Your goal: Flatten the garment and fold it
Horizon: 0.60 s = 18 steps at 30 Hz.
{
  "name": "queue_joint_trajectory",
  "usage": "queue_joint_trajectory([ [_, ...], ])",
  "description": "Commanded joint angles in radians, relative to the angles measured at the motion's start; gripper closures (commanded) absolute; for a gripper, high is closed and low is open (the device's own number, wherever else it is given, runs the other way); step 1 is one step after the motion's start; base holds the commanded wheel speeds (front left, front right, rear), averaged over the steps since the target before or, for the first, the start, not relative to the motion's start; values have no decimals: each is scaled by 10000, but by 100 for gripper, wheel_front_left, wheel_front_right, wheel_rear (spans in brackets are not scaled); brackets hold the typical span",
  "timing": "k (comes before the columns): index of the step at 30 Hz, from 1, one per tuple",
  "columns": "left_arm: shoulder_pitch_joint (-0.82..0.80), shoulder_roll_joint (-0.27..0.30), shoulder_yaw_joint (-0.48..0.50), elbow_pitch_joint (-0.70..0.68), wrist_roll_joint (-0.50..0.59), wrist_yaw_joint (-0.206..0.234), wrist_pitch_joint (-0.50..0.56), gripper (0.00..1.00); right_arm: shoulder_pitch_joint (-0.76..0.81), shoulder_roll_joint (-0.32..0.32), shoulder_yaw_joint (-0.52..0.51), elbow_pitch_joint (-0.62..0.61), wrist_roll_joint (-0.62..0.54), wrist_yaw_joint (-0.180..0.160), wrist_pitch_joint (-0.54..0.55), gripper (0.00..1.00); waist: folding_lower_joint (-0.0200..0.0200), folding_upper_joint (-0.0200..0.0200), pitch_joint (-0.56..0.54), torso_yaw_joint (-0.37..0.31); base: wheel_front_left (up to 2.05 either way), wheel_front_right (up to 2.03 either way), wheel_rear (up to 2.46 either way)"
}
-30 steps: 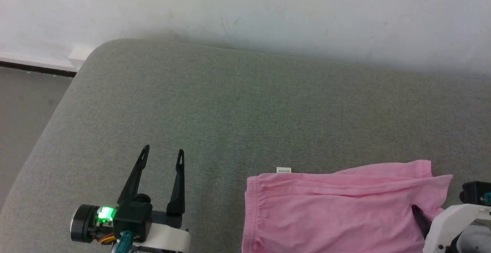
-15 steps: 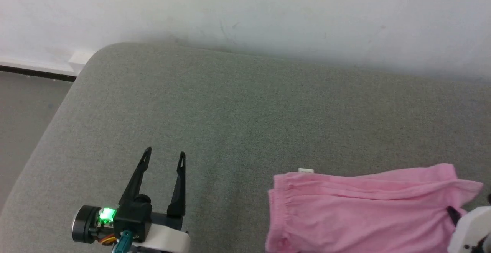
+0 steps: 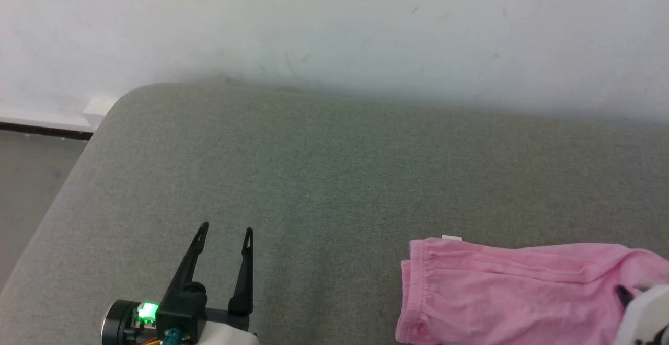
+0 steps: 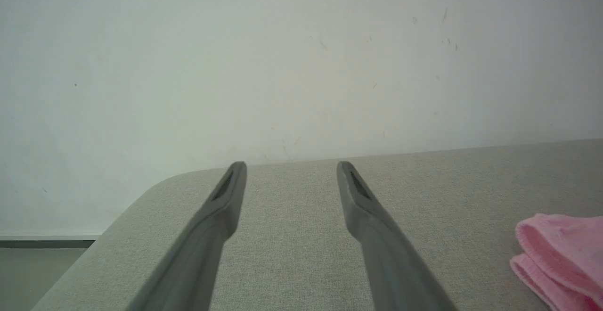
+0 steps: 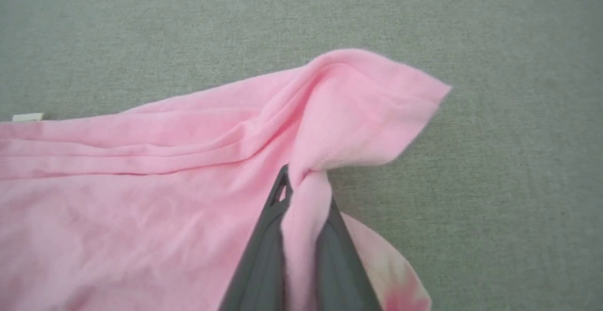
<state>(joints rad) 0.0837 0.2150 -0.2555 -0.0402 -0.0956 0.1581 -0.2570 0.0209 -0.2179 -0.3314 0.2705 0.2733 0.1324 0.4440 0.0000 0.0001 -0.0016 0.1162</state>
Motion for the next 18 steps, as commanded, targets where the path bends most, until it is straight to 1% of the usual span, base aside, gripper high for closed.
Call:
queue_joint_trajectory([
  [1,136,-69,99,11,90,-90,-47,0,276,131,508,-720,235,-17,391,100,0,-1,-142,-123,0,0,0],
  [8,149,-199,160,5,157,-247,-47,0,613,621,1798,-2948,1173,-17,1421,100,0,-1,-170,-64,0,0,0],
  [9,149,-199,160,5,157,-247,-47,0,613,621,1798,-2948,1173,-17,1421,100,0,-1,-170,-64,0,0,0],
  [14,97,-273,218,25,192,-364,-47,0,453,1210,2652,-3787,1512,-17,1887,100,0,-1,-96,141,0,0,0],
  [18,39,-318,292,81,201,-452,-47,0,185,1584,3252,-3839,1958,-17,2037,100,0,-1,-46,343,0,0,0],
])
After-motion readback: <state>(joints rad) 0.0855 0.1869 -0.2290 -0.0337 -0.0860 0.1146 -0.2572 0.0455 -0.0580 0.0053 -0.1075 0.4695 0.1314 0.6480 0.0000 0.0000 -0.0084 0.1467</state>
